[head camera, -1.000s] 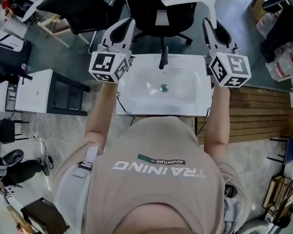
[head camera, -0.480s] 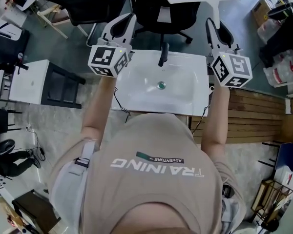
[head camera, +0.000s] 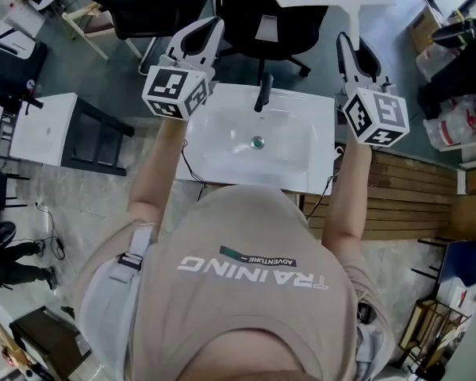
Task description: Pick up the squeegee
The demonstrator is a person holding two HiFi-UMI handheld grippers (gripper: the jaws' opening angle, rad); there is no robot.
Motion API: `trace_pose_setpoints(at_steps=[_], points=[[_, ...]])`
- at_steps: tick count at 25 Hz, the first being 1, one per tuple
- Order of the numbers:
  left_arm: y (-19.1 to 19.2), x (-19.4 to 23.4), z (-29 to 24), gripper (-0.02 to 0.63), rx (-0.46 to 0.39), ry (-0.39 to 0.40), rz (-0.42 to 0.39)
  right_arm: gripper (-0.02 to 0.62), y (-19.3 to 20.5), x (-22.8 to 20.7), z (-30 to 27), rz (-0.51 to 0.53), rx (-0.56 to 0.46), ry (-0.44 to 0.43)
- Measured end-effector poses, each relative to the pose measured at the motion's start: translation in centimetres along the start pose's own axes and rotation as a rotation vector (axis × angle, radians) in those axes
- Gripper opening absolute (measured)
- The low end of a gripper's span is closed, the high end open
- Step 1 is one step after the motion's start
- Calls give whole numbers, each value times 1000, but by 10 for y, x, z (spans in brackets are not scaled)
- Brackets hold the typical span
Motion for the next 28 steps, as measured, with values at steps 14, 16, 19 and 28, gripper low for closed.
trace_pose_setpoints(at_steps=[14,16,19,28], points=[[-8,-5,-16,12,0,33,-19,95,-3,-1,-11,-2,-6,-10],[-9,-4,-17,12,-1,32,-21,95,-3,0,-13,2,-5,-12],[-7,-3,-19,12,3,33,-19,95,-2,0,-15,1,-1,-9],[0,-1,-22,12,26,45,-16,95,1,4,-21,-11,-2,-13]])
Point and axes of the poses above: the fingertips, and each gripper's own axes: z backward along the fingers, x to its left, y out of its underside, the point moved 2 cm from there along z, backward along the fingers, and after that the axes turned 11 degrees about z, right-handed, at the moved point
